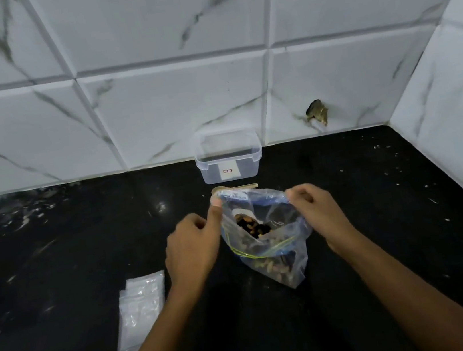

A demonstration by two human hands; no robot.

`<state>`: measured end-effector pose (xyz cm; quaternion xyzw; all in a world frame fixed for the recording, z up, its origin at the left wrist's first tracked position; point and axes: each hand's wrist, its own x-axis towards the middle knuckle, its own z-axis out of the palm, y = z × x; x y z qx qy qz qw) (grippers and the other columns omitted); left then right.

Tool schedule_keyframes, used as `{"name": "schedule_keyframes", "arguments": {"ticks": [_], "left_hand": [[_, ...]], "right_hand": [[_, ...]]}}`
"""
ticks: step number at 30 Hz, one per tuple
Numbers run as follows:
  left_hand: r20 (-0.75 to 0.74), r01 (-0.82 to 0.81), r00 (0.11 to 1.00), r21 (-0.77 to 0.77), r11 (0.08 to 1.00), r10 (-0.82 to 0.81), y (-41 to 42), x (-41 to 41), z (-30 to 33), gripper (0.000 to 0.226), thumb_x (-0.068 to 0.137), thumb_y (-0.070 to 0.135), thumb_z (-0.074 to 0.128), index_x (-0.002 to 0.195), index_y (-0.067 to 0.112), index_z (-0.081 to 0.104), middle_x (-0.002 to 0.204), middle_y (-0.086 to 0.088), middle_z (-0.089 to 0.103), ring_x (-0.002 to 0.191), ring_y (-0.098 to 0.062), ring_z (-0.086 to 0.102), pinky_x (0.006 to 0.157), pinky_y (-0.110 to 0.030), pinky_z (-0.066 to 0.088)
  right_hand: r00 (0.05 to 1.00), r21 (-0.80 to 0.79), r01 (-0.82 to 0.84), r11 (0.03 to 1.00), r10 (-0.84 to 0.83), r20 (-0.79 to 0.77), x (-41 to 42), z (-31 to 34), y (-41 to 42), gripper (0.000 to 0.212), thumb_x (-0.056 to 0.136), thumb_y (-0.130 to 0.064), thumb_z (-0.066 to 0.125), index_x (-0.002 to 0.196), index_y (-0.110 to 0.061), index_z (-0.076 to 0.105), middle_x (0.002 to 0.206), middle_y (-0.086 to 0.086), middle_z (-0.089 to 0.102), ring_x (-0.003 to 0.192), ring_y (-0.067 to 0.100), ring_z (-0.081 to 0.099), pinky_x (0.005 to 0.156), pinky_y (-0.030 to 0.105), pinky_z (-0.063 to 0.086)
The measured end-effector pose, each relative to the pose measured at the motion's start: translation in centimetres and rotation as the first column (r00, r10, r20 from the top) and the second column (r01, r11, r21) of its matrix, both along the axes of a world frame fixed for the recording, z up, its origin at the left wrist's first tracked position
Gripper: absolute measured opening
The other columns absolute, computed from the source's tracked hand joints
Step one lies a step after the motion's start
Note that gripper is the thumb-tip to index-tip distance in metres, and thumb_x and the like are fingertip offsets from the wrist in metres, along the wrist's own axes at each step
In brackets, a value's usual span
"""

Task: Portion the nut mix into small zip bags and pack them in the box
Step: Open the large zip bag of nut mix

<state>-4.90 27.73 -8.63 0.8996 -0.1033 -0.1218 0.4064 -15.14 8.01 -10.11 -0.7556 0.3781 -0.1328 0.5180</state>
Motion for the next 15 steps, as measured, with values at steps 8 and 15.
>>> {"name": "schedule_keyframes", "arguments": {"ticks": [8,15], "left_hand": [[-0.372,0.081,0.914,-0.226,0.971,-0.163,-1.3,-0.3,-0.8,0.018,0.097,0.017,0.057,0.087,0.01,0.07,0.081,-0.007,0.074,0.069,-0.013,0.07,0.063,-0.029,0.056],[-0.859,-0.686,0.406,-0.512,0.517,-0.311,-1.5,2.4,-2.0,0.021,0.098,0.001,0.04,0.094,-0.003,0.06,0.077,-0.018,0.069,0.073,-0.024,0.067,0.066,-0.035,0.06]], "right_hand": [[0.962,-0.311,-0.235,0.921,0.176,-0.207,2.2,-0.6,-0.2,0.021,0.091,-0.027,0.06,0.083,-0.01,0.071,0.074,0.0,0.064,0.071,0.015,0.061,0.07,0.036,0.053],[0.956,0.86,0.11,0.498,-0.29,0.046,1.6,0.2,-0.2,0.02,0.097,-0.019,0.052,0.089,-0.004,0.061,0.067,0.015,0.065,0.066,0.025,0.062,0.065,0.043,0.055]]}}
